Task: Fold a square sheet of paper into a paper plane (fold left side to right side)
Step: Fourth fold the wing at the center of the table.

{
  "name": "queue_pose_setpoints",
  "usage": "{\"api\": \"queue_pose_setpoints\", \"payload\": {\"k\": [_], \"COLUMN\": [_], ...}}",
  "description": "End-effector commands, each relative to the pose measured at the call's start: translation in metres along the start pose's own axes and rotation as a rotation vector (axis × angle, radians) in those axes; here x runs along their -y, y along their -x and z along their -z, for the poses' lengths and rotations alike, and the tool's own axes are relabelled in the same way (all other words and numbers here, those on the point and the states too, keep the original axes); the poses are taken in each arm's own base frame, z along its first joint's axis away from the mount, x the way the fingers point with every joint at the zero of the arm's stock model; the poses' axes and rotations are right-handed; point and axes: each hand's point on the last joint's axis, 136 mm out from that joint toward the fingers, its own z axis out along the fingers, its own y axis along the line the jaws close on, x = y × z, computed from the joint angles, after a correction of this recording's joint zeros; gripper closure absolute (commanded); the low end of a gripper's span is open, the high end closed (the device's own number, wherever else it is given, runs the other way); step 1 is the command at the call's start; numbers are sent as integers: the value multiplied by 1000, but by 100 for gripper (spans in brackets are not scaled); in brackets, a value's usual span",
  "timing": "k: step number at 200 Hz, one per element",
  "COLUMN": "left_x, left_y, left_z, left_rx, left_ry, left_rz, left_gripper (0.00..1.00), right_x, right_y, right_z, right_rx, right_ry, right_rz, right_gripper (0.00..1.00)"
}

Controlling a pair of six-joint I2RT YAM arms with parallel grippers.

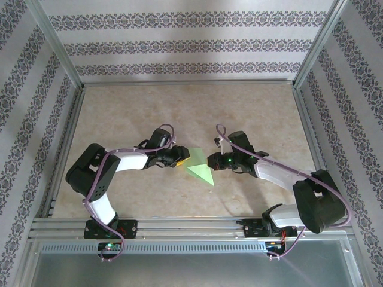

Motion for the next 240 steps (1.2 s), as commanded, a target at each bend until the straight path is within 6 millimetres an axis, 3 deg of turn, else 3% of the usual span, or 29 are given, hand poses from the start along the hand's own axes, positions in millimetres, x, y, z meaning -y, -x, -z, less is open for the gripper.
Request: {"api": "queue_pose_setpoints", "payload": {"k": [1, 30, 37, 74, 110, 140, 181, 240], "left_x": [23, 26, 27, 34, 46, 49, 54, 59], "left_y": [13, 15, 15, 16, 16, 16, 17, 18], "left_z": [-2, -1, 1, 8, 10, 8, 5, 3], "left_rx": [14, 21, 25, 37, 18, 13, 4, 1], "left_ry": [-81, -88, -87, -93, -125, -142, -162, -166], "left_rz": [-17, -21, -23, -20, -14, 6, 22, 20], "left_gripper": [65, 81, 82, 79, 78, 78, 78, 78], "right_x": [4, 4, 5, 25, 15, -1, -5, -8], "right_y": [-2, -1, -1, 2, -3, -19, -44, -50], "right_z": [3, 6, 9, 34, 49, 42, 15, -15], "right_rx": [5, 9, 11, 3, -26, -20, -69, -135], "right_ry": [-6, -16, -31, -276, -425, -496, -566, -669], "right_rz": [-15, -16, -15, 27, 140, 210, 260, 376], "right_gripper": [100, 100, 92, 64, 60, 58, 58, 53]}}
